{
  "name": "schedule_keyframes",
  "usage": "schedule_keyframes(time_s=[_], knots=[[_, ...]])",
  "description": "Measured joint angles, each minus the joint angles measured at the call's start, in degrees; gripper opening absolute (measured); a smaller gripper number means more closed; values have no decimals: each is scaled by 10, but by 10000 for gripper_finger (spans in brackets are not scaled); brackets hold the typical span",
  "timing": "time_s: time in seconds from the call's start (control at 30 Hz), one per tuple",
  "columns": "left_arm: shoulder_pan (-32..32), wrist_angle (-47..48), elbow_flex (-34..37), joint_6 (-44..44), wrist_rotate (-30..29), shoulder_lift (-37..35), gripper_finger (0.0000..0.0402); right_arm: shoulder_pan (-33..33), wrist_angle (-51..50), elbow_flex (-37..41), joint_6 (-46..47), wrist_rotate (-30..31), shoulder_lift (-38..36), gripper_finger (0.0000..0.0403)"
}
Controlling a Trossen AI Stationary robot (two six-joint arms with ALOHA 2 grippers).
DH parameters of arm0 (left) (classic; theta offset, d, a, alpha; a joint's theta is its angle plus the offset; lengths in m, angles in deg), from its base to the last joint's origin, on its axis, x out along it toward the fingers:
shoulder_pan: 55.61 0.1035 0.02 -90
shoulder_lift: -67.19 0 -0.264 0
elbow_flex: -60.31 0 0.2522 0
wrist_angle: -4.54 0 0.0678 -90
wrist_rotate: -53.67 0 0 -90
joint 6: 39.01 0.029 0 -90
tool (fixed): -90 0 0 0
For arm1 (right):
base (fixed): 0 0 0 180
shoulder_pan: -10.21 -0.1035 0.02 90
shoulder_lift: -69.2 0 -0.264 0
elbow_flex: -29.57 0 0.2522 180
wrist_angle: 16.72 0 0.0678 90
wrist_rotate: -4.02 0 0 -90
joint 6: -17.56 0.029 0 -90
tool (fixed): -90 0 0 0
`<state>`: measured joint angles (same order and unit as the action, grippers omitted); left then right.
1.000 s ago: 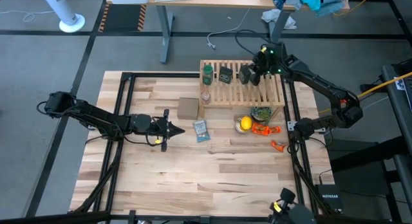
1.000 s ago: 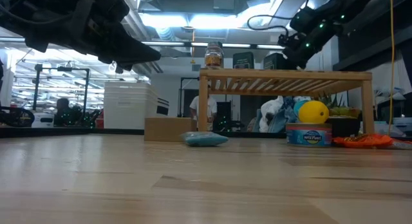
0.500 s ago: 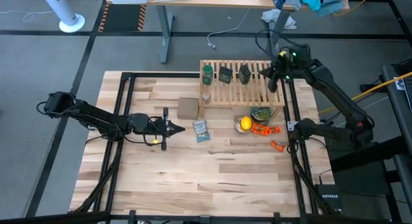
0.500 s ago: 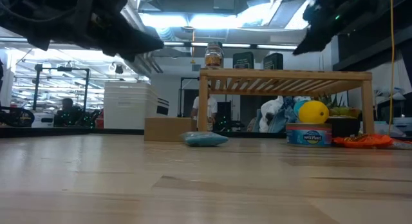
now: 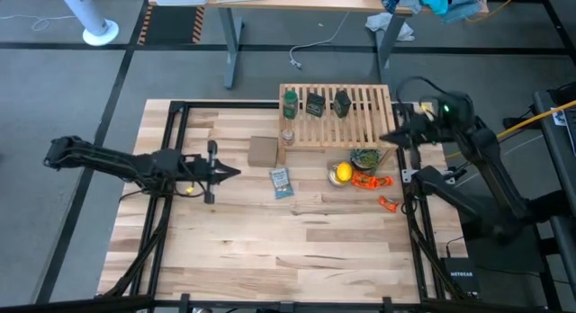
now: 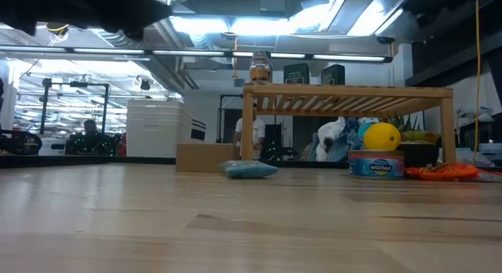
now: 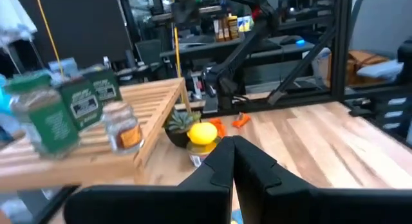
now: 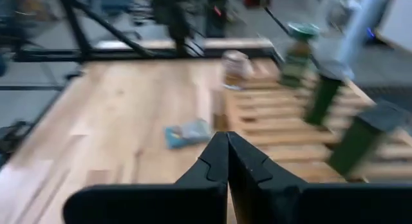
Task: Shelf spices
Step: Return to Home Position
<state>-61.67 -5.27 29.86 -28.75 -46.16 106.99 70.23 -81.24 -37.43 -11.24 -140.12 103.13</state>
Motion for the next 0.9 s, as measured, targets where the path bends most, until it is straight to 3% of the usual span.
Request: schedule_keyframes(time_s=[0.1,0.2,0.43,0.53,0.67,0.9], knots=[[0,62,0,-37,0,-54,0,0,4,39,5,-32,-69,2],[0,97,0,-49,6,-88,0,0,21,77,56,-23,-135,2],[0,87,47,-46,51,-106,0,0,43,136,147,-39,-277,2],[0,35,94,-58,54,-105,0,0,50,134,150,-39,-328,2],[0,-70,158,-52,63,-106,0,0,34,131,151,-52,-336,2],[-4,-66,161,-59,88,-106,0,0,50,136,168,-46,-336,2]])
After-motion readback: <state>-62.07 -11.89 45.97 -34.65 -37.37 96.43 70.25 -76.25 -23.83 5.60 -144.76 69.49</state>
